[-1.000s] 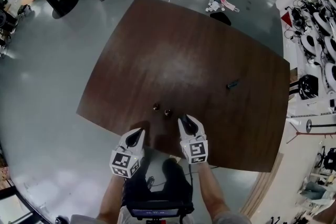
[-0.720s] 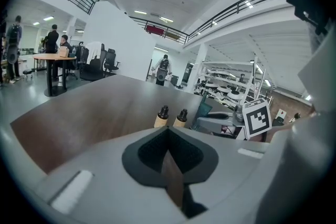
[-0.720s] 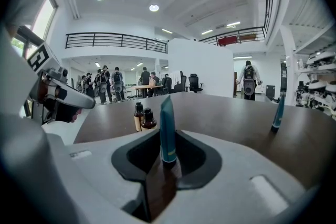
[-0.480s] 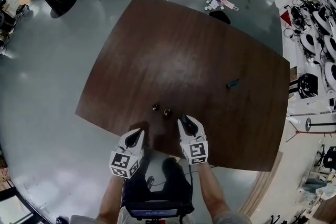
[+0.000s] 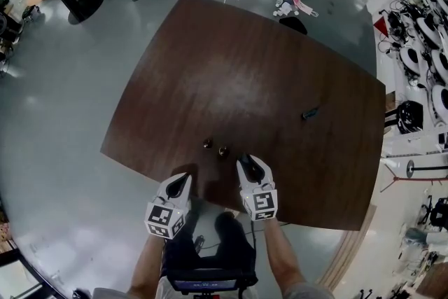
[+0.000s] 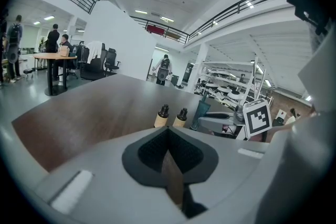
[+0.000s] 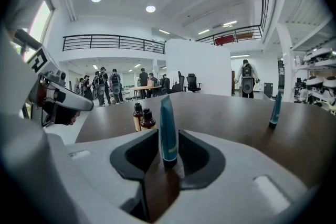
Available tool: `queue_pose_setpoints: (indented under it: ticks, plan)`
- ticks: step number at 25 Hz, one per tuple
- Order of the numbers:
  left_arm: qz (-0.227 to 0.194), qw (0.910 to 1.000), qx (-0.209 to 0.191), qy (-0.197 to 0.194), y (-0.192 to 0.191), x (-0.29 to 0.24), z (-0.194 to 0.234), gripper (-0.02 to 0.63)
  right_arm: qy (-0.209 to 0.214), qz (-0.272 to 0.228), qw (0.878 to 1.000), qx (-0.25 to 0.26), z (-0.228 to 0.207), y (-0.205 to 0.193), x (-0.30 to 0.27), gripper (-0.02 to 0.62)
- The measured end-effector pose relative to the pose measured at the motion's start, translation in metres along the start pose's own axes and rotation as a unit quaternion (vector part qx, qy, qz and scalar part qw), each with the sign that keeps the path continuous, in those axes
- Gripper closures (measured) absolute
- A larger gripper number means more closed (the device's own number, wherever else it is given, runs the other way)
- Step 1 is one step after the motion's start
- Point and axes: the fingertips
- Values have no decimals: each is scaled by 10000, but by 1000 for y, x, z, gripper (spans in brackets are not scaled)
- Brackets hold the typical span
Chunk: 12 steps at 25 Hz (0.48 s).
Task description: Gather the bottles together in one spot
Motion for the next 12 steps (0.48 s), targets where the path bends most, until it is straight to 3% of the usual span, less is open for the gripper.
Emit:
queue_pose_setpoints:
  ticks: [12]
  plan:
    - [-17,10000,-8,21,-2,4,-1,604,-19,-35,9999,-111,0,-2,2,423]
Point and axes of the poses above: the fingertips, and each gripper's own axes: x backward along the fingers, z to its left, y out of its top, and after that the axes turned 1 degree about x, right-handed
